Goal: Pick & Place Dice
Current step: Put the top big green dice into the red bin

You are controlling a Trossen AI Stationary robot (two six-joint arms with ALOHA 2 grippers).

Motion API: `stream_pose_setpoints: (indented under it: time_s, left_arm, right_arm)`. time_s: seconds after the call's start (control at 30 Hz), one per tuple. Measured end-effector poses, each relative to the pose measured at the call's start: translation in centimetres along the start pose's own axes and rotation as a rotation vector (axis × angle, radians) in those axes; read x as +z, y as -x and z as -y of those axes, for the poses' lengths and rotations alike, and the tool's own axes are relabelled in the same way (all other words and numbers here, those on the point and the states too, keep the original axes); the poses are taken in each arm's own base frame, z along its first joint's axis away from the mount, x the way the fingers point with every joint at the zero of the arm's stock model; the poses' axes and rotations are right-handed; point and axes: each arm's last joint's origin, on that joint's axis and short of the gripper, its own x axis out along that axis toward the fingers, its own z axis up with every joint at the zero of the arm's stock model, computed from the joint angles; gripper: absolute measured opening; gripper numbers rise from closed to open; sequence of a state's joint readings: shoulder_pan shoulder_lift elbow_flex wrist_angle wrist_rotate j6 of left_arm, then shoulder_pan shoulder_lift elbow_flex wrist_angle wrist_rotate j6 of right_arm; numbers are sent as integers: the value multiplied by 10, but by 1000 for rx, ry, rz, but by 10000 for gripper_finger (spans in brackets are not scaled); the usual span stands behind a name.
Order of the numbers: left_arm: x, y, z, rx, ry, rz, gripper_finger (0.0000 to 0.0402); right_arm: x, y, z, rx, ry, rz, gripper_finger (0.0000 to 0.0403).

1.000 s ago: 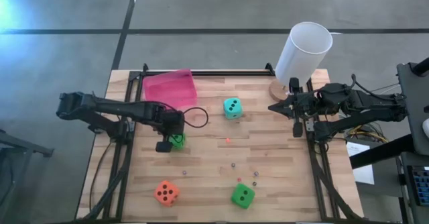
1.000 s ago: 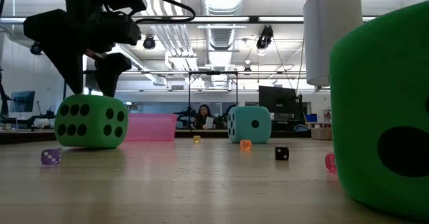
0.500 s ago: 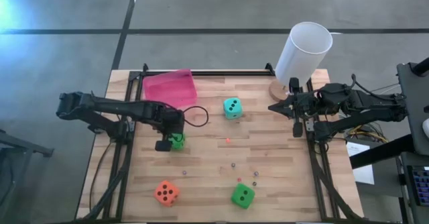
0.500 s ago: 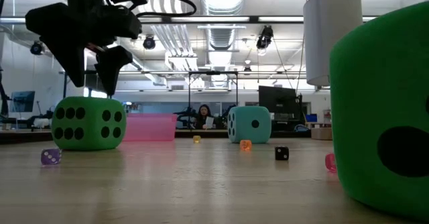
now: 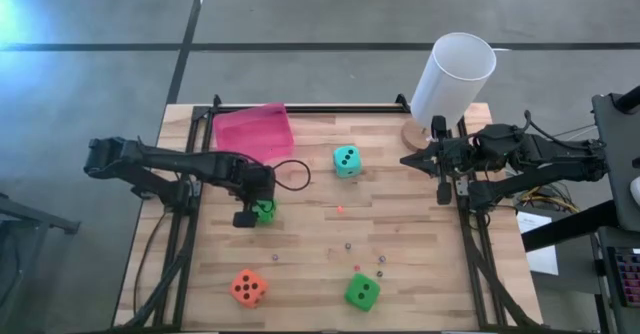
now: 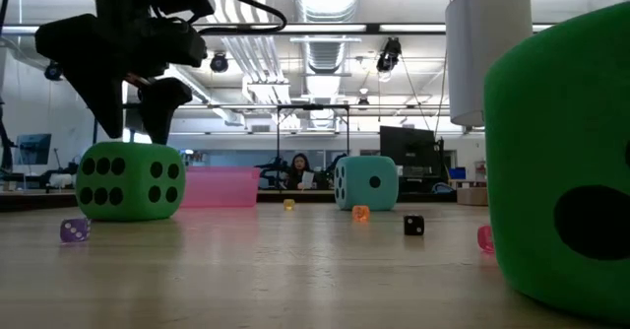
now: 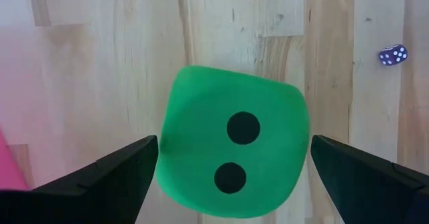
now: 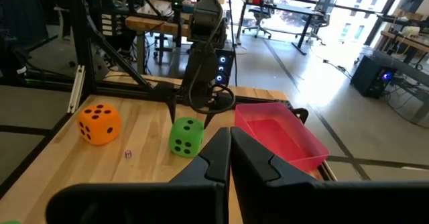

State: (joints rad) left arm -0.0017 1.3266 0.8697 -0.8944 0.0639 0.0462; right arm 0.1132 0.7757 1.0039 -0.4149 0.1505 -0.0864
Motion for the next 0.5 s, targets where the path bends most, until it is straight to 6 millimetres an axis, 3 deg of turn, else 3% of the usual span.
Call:
stream_pose_setpoints:
  time_s: [0.5]
  left_arm:
    - [-3, -3, 0, -6, 1, -13, 398]
  right_arm:
    - [0, 0, 0, 0, 0, 0, 8]
